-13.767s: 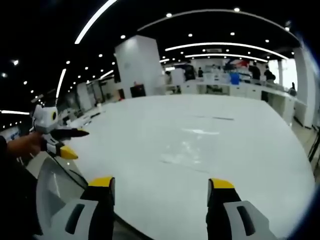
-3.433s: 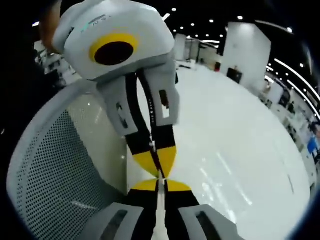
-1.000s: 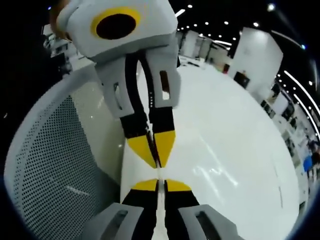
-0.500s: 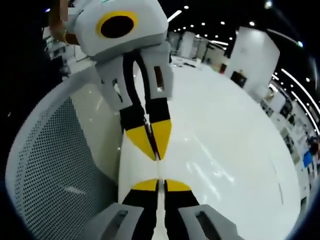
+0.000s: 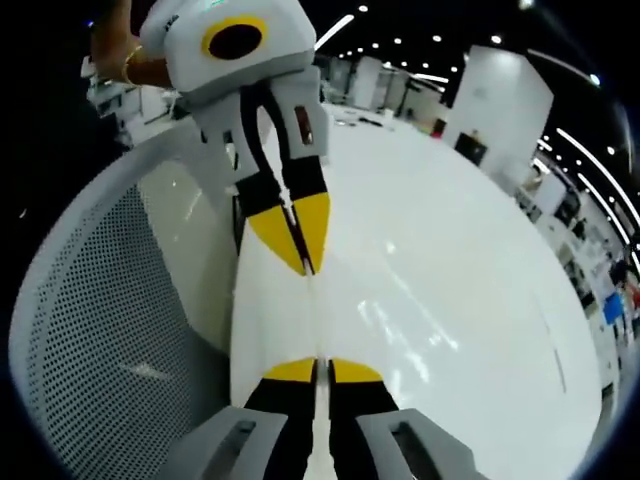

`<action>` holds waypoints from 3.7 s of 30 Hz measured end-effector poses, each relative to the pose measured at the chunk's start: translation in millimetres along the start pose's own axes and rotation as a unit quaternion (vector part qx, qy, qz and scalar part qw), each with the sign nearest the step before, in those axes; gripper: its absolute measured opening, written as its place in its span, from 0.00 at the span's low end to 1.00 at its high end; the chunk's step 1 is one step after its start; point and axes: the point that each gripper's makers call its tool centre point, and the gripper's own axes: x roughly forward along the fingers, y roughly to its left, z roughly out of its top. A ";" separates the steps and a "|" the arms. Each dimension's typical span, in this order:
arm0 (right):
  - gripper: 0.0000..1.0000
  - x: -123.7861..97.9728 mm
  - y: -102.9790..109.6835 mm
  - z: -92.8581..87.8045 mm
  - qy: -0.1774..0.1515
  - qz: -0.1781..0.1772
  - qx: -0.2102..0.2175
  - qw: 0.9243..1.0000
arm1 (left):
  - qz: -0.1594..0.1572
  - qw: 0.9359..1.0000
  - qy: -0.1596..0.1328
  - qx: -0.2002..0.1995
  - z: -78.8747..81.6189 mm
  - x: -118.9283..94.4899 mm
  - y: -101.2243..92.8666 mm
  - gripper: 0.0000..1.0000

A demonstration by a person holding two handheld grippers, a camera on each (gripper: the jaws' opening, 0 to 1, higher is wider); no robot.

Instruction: Open the resealable bag by pulling the two sides of the seal apart until the entire bag opening is separated and visibly accessible.

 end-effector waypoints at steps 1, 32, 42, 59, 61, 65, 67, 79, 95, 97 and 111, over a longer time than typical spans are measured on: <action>0.00 -0.3 -0.2 -0.8 0.000 0.000 0.001 1.000 | -0.001 1.000 0.000 -0.001 -0.2 0.0 -0.1 0.00; 0.00 -18.7 -0.7 -38.7 0.027 -0.016 0.036 0.999 | 0.023 0.999 0.011 -0.037 -18.8 -11.3 5.2 0.00; 0.05 -20.4 1.9 -20.4 -0.013 -0.020 0.107 0.994 | 0.017 1.000 0.009 -0.014 -12.1 -10.8 2.9 0.00; 0.03 -10.0 -3.5 -1.6 -0.029 -0.019 0.100 0.994 | 0.014 1.000 0.010 0.010 -10.4 -11.1 1.8 0.00; 0.03 -7.6 -3.4 -3.0 -0.025 -0.019 0.098 0.995 | 0.014 1.000 0.011 0.009 -11.0 -10.9 1.9 0.00; 0.02 -1.4 -2.1 -3.2 -0.025 -0.012 0.102 0.994 | 0.018 1.000 0.009 0.006 -11.2 -11.2 3.2 0.00; 0.00 0.4 -0.7 -2.5 -0.026 -0.008 0.103 0.994 | 0.018 1.000 0.009 0.004 -12.3 -11.3 3.4 0.00; 0.00 -2.7 -9.8 13.3 -0.033 -0.024 0.116 0.992 | 0.064 0.998 0.009 0.020 -2.8 -16.5 13.8 0.29; 0.00 -7.5 -15.5 38.6 -0.051 -0.035 0.104 0.993 | 0.043 0.998 0.006 0.050 16.6 1.4 -1.3 0.10; 0.00 -10.2 -17.1 43.9 -0.057 -0.036 0.102 0.993 | 0.042 0.998 0.012 0.046 13.4 3.1 -0.6 0.10; 0.00 -23.5 -36.3 66.9 -0.082 -0.072 0.097 0.989 | 0.056 0.997 0.020 0.039 9.7 3.1 7.3 0.00</action>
